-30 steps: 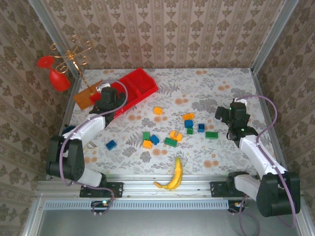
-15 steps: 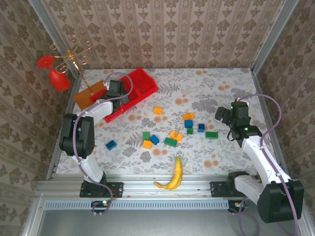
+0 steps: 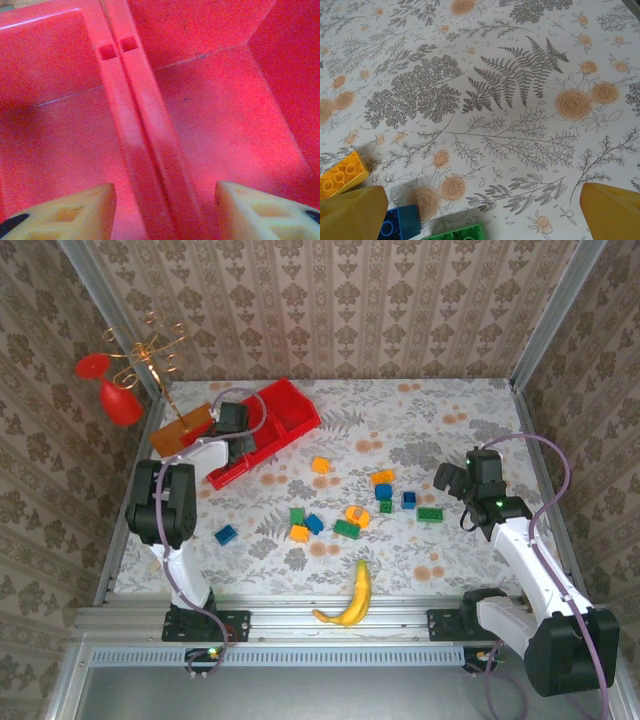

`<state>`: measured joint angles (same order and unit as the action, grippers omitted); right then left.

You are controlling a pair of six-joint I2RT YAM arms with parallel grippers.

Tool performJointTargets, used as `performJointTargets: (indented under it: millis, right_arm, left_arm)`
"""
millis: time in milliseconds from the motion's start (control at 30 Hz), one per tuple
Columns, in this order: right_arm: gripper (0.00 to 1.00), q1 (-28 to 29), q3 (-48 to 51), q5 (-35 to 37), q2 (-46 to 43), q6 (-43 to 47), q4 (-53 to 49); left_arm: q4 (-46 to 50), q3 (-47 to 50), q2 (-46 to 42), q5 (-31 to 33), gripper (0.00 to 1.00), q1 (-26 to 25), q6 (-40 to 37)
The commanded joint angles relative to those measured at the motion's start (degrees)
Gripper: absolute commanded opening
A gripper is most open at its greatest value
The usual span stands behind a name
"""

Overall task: Sort the legos into containers by color
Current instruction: Rotate the container at the top-center of the table.

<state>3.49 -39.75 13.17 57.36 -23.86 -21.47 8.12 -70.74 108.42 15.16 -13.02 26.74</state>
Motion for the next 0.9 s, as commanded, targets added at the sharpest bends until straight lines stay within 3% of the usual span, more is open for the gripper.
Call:
performJointTargets:
  millis: [0,367,867]
  right_arm:
    - [1.00,0.56,-2.34,-0.51,-0.85,-1.98,-2.33]
    - [1.00,1.52,-2.35,-0.25,-1.11,-3.26,-3.22]
    - [1.00,2.38,-3.23,-0.58,-1.29,-3.22,-3.79]
  left_arm:
    - [1.28,-2.02,2.04,-2.01,0.48,0.54,-1.87]
    - [2.68,-5.59,5.37,-5.05,0.19,-0.52,-3.90]
    - [3.84,-11.26,9.04,-4.24,0.17,-8.95,3.14]
